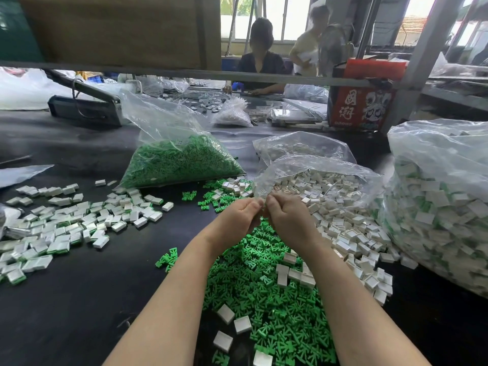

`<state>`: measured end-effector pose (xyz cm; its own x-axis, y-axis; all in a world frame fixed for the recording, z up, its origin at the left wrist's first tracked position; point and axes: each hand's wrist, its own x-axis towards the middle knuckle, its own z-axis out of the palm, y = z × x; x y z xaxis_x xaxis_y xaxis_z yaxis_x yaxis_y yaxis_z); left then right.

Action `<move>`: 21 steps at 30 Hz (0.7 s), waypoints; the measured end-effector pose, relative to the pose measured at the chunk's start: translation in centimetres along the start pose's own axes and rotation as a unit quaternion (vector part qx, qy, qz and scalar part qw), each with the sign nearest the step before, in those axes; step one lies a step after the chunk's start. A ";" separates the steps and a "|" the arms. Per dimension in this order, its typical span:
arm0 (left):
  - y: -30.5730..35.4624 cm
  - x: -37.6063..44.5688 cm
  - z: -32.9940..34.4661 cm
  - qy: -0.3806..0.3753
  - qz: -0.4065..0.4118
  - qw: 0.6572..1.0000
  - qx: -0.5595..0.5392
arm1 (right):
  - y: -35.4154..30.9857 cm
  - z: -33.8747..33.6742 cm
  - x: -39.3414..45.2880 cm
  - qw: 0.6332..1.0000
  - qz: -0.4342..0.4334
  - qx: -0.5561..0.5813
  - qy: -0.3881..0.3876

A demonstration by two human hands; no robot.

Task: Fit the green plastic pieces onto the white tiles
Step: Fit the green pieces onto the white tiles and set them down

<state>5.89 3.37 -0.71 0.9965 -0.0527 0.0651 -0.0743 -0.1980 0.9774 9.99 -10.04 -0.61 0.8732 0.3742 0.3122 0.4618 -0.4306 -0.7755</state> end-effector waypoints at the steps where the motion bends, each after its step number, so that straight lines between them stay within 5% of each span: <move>1: -0.1 0.0 0.0 -0.001 0.000 1.000 0.003 | 0.0 0.0 0.0 1.000 -0.002 -0.005 -0.001; 21: -1.4 0.9 0.9 0.037 0.017 0.997 0.063 | -0.1 0.7 -0.7 0.989 -0.042 -0.143 -0.020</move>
<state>6.88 2.75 -2.18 0.9930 0.0106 0.1176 -0.1081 -0.3184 0.9418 9.23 -9.67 -1.09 0.8251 0.4489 0.3429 0.5634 -0.6093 -0.5580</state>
